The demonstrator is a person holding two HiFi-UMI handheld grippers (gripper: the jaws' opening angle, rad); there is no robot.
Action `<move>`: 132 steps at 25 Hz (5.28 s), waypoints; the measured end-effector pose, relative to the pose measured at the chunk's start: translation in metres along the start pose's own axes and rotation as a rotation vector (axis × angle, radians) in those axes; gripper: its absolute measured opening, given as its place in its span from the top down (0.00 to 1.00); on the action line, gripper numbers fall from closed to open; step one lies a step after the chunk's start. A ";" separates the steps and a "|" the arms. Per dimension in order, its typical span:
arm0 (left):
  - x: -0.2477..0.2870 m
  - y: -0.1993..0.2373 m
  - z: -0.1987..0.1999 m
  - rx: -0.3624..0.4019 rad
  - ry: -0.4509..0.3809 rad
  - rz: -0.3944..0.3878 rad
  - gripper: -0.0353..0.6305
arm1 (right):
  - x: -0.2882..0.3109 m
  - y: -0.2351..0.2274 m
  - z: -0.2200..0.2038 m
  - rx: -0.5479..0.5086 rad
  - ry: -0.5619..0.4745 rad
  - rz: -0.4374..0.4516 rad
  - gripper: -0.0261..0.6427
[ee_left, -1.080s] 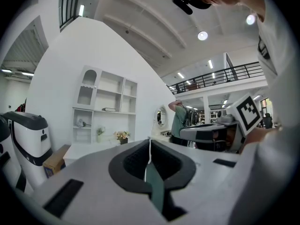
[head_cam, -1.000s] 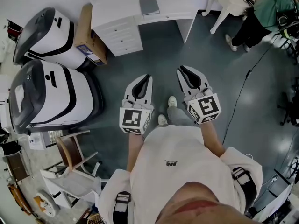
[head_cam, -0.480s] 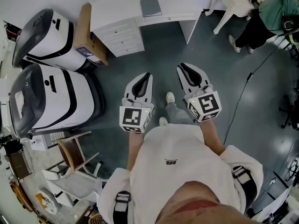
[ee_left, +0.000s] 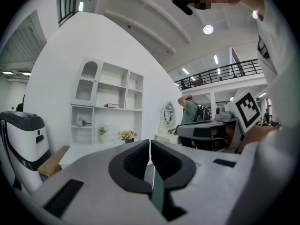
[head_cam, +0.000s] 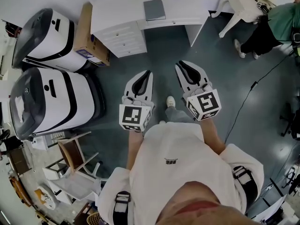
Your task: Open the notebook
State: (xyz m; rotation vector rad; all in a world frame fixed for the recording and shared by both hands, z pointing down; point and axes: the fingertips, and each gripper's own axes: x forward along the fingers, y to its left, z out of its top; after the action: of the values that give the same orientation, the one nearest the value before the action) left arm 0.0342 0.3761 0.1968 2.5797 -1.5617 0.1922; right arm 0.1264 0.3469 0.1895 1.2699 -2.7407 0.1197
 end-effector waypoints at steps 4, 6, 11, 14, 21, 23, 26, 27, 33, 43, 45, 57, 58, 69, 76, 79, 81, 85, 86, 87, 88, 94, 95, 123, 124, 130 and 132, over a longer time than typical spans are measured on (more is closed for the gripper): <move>0.027 0.008 0.005 -0.001 0.003 0.007 0.95 | 0.018 -0.023 0.002 0.004 0.003 0.007 0.91; 0.041 0.010 0.008 -0.001 0.003 0.012 0.95 | 0.024 -0.035 0.004 0.004 0.004 0.012 0.91; 0.070 0.013 0.014 -0.002 0.004 0.025 0.95 | 0.042 -0.059 0.008 0.007 0.003 0.030 0.91; 0.087 0.014 0.018 -0.001 0.008 0.036 0.95 | 0.051 -0.075 0.011 0.007 -0.001 0.046 0.91; 0.115 0.022 0.020 0.002 0.022 0.065 0.95 | 0.071 -0.102 0.008 0.018 0.007 0.075 0.91; 0.123 0.025 0.017 0.000 0.030 0.072 0.95 | 0.078 -0.109 0.006 0.023 0.009 0.078 0.91; 0.135 0.034 0.017 0.001 0.034 0.078 0.95 | 0.091 -0.117 0.003 0.029 0.014 0.084 0.92; 0.139 0.037 0.017 0.002 0.035 0.081 0.95 | 0.096 -0.120 0.004 0.029 0.015 0.087 0.92; 0.165 0.058 0.019 0.003 0.033 0.088 0.95 | 0.126 -0.136 0.004 0.029 0.018 0.093 0.92; 0.205 0.100 0.012 -0.011 0.057 0.061 0.95 | 0.175 -0.156 -0.001 0.039 0.046 0.064 0.92; 0.214 0.108 0.011 -0.012 0.066 0.050 0.95 | 0.187 -0.160 -0.001 0.044 0.052 0.058 0.92; 0.272 0.176 0.002 -0.011 0.100 -0.063 0.95 | 0.265 -0.182 -0.013 0.079 0.105 -0.035 0.92; 0.277 0.181 0.001 -0.013 0.105 -0.074 0.95 | 0.270 -0.184 -0.015 0.082 0.112 -0.044 0.92; 0.322 0.234 -0.016 -0.017 0.144 -0.178 0.95 | 0.332 -0.199 -0.035 0.115 0.172 -0.135 0.92; 0.349 0.262 -0.033 -0.024 0.174 -0.236 0.95 | 0.367 -0.208 -0.050 0.120 0.202 -0.180 0.92; 0.353 0.273 -0.041 -0.025 0.187 -0.265 0.95 | 0.378 -0.205 -0.056 0.122 0.217 -0.202 0.92; 0.356 0.279 -0.045 -0.030 0.195 -0.278 0.95 | 0.383 -0.204 -0.060 0.119 0.220 -0.213 0.92; 0.368 0.284 -0.053 -0.029 0.208 -0.303 0.95 | 0.390 -0.212 -0.074 0.122 0.240 -0.237 0.92; 0.371 0.284 -0.056 -0.029 0.212 -0.311 0.95 | 0.391 -0.214 -0.078 0.123 0.247 -0.244 0.92; 0.374 0.284 -0.060 -0.029 0.217 -0.320 0.95 | 0.392 -0.215 -0.082 0.125 0.254 -0.251 0.92; 0.376 0.284 -0.063 -0.032 0.220 -0.327 0.95 | 0.392 -0.216 -0.086 0.127 0.261 -0.257 0.92; 0.394 0.275 -0.075 -0.047 0.239 -0.367 0.95 | 0.389 -0.228 -0.107 0.148 0.296 -0.286 0.92; 0.397 0.274 -0.077 -0.052 0.244 -0.371 0.95 | 0.388 -0.230 -0.111 0.152 0.302 -0.290 0.92; 0.499 0.264 -0.159 -0.073 0.379 -0.347 0.95 | 0.437 -0.309 -0.212 0.257 0.420 -0.227 0.91; 0.501 0.264 -0.162 -0.074 0.384 -0.346 0.95 | 0.438 -0.310 -0.216 0.261 0.426 -0.226 0.91; 0.510 0.263 -0.176 -0.082 0.408 -0.348 0.95 | 0.442 -0.315 -0.235 0.284 0.459 -0.217 0.91; 0.513 0.262 -0.183 -0.081 0.415 -0.351 0.95 | 0.445 -0.316 -0.243 0.292 0.467 -0.210 0.91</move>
State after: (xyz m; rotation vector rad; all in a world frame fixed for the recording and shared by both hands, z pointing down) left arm 0.0291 -0.1615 0.4735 2.4882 -0.9435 0.5696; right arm 0.1005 -0.1634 0.4996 1.3760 -2.2345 0.7185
